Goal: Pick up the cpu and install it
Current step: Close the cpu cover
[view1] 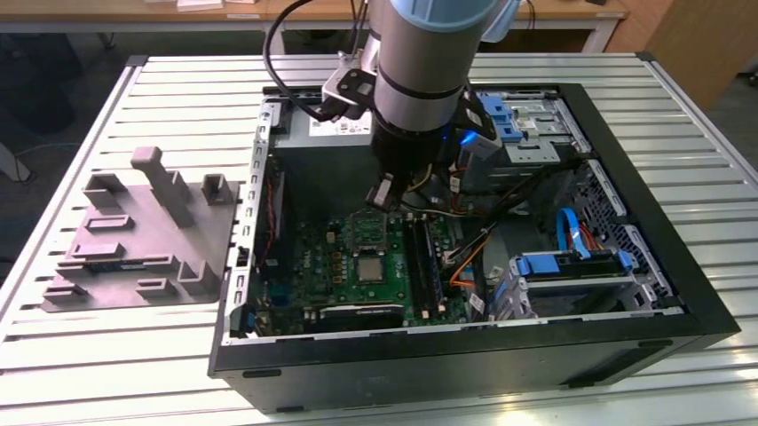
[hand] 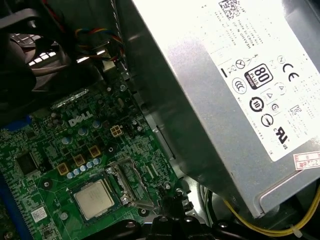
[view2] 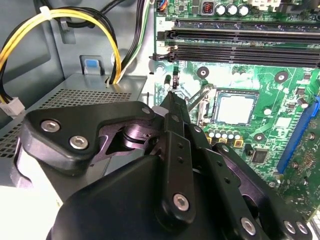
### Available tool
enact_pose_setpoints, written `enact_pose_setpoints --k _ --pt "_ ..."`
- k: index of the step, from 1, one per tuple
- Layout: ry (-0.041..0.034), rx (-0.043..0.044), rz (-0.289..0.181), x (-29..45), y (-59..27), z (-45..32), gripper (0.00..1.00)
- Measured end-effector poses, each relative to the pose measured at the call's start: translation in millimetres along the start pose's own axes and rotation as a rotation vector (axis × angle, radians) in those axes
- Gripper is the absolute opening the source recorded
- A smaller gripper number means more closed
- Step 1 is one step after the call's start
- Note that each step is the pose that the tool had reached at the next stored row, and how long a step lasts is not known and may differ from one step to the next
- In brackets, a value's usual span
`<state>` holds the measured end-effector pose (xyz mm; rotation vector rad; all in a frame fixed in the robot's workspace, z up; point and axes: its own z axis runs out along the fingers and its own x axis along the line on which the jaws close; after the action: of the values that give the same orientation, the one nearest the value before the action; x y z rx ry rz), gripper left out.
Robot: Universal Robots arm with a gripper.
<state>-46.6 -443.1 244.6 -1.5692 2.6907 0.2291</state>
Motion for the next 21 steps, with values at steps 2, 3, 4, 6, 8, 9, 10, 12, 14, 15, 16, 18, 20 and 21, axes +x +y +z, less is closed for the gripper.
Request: enact_pose_setpoints --k 2,3,4,6,8,9,10,12,14,15,16,18,20,21 --pt "0.0003 0.0000 -0.001 0.0 0.0 -0.1 0.11" --pt "0.0003 -0.0004 -0.002 0.2 0.3 -0.2 0.11" --pt "0.0004 -0.0006 -0.002 0.2 0.4 -0.2 0.11" --pt "0.0008 -0.0010 -0.003 0.2 0.5 -0.6 0.11" --pt "0.0010 -0.0014 -0.003 0.2 0.6 -1.2 0.11" --pt "0.0009 -0.0015 -0.003 0.1 0.5 -1.3 0.11" --pt "0.0008 -0.0016 -0.003 0.1 0.5 -1.3 0.11" --pt "0.0010 -0.0017 -0.004 0.1 0.5 -1.4 0.11" --pt "0.0013 -0.0018 -0.005 0.1 0.5 -1.5 0.11" --pt "0.0014 -0.0019 -0.006 0.1 0.6 -1.5 0.11" --pt "0.0015 -0.0020 -0.007 0.1 0.6 -1.5 0.11" --pt "0.0018 -0.0022 -0.010 0.1 0.6 -1.6 0.11" --pt "0.0023 -0.0025 -0.012 0.1 0.7 -1.8 0.11" --pt "0.0023 -0.0026 -0.014 0.1 0.7 -1.9 0.11"
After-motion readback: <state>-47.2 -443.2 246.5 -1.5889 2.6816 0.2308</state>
